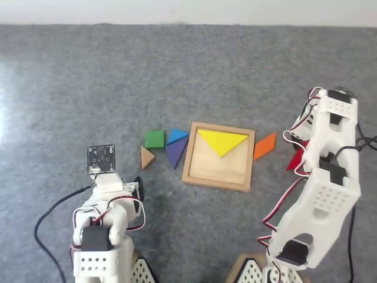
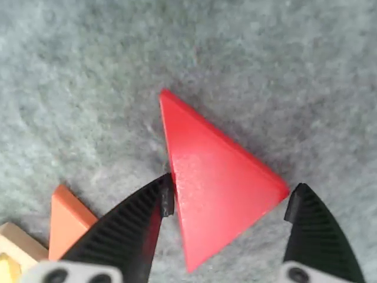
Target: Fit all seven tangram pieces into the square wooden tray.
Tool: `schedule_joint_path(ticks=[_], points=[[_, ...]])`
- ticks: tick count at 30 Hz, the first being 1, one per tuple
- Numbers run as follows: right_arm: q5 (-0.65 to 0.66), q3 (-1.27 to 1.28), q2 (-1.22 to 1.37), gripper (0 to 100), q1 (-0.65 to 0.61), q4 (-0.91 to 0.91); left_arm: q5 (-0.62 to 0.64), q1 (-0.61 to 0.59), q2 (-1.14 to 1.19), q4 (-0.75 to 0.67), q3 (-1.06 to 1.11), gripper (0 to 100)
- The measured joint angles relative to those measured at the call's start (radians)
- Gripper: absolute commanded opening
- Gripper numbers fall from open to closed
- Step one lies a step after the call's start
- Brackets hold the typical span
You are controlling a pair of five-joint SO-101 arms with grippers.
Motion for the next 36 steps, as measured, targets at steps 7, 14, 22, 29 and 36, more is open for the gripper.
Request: schedule_joint_path(ticks=[7,14,22,29,36], points=[[0.066,0.0,0.002,30.3,-0.005,0.0,0.0,0.0,0.0,0.0,0.0,14],[0.069,-0.003,0.049,30.3,-0.006,0.0,0.0,0.0,0.0,0.0,0.0,14],[0.071,-0.017,0.063,22.3,-0.008,0.006,0.0,0.0,0.0,0.0,0.0,14],[0.072,-0.006,0.049,22.1,-0.006,0.006,0.0,0.0,0.0,0.0,0.0,14],[0.074,0.0,-0.009,22.3,-0.011,0.055,0.0,0.0,0.0,0.0,0.0,14]])
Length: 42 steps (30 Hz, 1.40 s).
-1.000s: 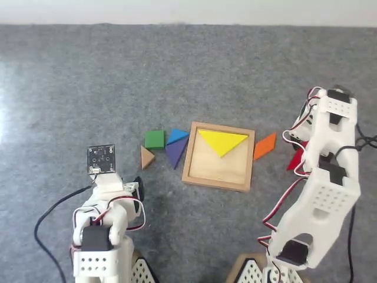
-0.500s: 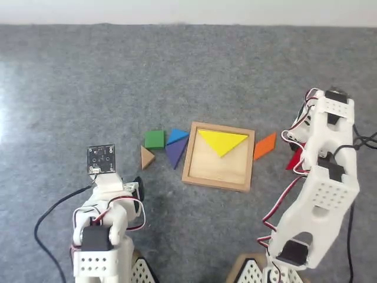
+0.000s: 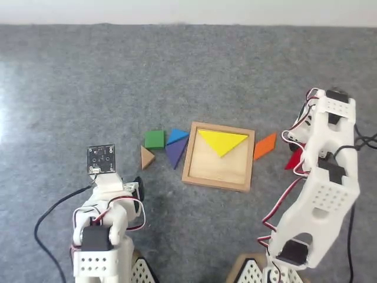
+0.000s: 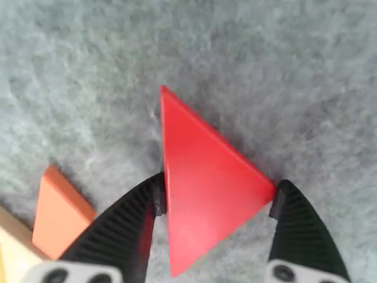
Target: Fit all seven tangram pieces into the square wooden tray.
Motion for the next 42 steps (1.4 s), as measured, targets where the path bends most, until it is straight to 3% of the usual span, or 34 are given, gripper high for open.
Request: schedule_joint_path(ticks=[12,17,20,28,42], points=[[0.0,0.0,-0.189,23.0,-0.163,0.127,0.0,0.0,0.0,0.0,0.0,14],[0.061,0.031,-0.273,34.0,-0.104,0.13,0.0,0.0,0.0,0.0,0.0,14],[0.155,0.112,-0.295,31.5,-0.077,0.084,0.0,0.0,0.0,0.0,0.0,14],[0.218,0.358,-0.296,28.8,-0.037,-0.198,0.0,0.0,0.0,0.0,0.0,14],[0.222,0.394,-0.296,33.3,-0.035,-0.226,0.0,0.0,0.0,0.0,0.0,14]])
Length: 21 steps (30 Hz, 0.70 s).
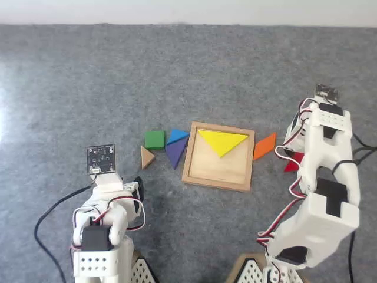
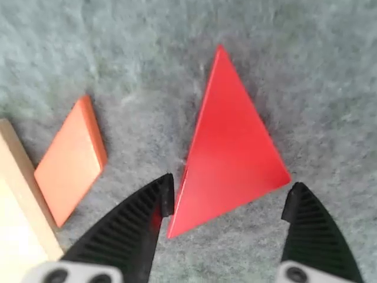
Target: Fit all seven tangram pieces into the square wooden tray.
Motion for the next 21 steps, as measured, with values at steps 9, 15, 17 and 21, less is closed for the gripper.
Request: schedule_joint_path(ticks=[9,15,17,21], points=[[0.048,-0.005,0.043,34.4,0.032,0.0,0.0,0.0,0.0,0.0,0.0,14],[0.06,-0.066,0.135,34.3,0.037,0.0,0.0,0.0,0.0,0.0,0.0,14],[0.063,-0.074,0.143,34.2,0.035,0.0,0.0,0.0,0.0,0.0,0.0,14],[0.063,-0.075,0.143,30.9,0.035,-0.011,0.0,0.0,0.0,0.0,0.0,14]])
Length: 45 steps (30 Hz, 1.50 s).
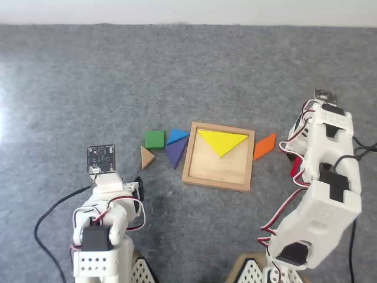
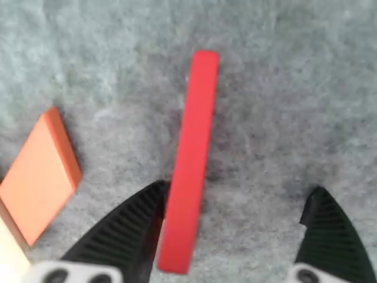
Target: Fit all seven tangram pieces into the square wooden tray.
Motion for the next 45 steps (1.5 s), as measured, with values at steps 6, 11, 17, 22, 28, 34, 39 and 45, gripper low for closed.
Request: schedule_joint_path(ticks=[6,11,17,22,28,34,39,45], points=[[0.0,0.0,0.0,16.2,0.003,0.0,0.0,0.0,0.0,0.0,0.0,14],[-0.009,0.0,-0.034,0.2,0.003,0.012,0.0,0.0,0.0,0.0,0.0,14],[-0.025,0.002,-0.048,0.6,-0.018,0.017,0.0,0.0,0.0,0.0,0.0,14],[-0.031,0.002,-0.107,0.6,-0.018,0.08,0.0,0.0,0.0,0.0,0.0,14],[-0.031,0.003,-0.299,0.6,-0.095,0.219,0.0,0.0,0.0,0.0,0.0,14],[-0.041,0.003,-0.569,0.7,-0.315,0.336,0.0,0.0,0.0,0.0,0.0,14],[-0.041,0.055,-0.72,0.7,-0.365,0.336,0.0,0.0,0.0,0.0,0.0,14],[-0.041,0.262,-0.812,1.8,-0.39,0.219,0.0,0.0,0.0,0.0,0.0,14]])
